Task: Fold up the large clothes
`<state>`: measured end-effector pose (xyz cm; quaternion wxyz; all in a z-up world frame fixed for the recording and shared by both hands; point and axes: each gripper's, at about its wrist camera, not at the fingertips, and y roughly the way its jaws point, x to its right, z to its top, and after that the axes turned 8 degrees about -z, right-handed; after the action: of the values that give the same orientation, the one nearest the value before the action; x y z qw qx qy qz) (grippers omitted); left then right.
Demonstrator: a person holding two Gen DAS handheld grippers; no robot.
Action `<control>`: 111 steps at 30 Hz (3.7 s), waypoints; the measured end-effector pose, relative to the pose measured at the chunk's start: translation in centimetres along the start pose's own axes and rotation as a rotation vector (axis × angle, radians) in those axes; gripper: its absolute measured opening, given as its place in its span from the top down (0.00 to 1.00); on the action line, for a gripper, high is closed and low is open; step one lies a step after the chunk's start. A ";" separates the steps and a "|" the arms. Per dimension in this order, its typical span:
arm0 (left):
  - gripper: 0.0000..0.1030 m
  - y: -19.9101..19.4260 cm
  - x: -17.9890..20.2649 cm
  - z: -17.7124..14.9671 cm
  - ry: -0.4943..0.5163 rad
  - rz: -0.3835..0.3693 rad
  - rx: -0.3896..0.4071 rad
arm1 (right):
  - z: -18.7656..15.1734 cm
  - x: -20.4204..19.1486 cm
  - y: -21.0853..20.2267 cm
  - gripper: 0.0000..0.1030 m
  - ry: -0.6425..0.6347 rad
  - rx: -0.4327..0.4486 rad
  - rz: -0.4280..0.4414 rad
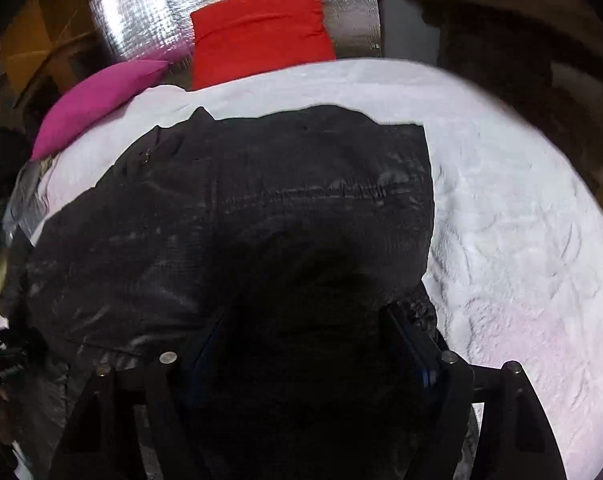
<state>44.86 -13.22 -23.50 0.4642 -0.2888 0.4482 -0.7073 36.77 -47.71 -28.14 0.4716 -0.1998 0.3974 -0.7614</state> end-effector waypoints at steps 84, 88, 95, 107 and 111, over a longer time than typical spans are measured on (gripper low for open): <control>0.96 -17.3 -3.2 8.9 0.020 -0.133 0.509 | -11.6 1.8 -10.2 0.28 0.415 0.127 0.604; 0.96 -16.0 6.1 7.5 0.171 -0.226 0.446 | -12.5 4.9 -11.6 0.28 0.460 0.154 0.596; 0.90 -6.9 16.5 3.5 0.299 -0.385 0.051 | -13.5 8.3 -12.4 0.28 0.520 0.153 0.580; 0.33 -12.5 -0.2 -0.4 0.046 -0.435 0.265 | -10.8 3.6 -11.6 0.22 0.344 0.100 0.507; 0.35 -10.6 -6.9 1.4 -0.155 -0.257 0.264 | -8.0 -2.6 -11.6 0.17 0.109 0.096 0.423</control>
<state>44.60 -5.65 -13.30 0.4368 -0.3340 0.2740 -0.7890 26.09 -39.30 -23.60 0.6075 -0.0479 0.4185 -0.6734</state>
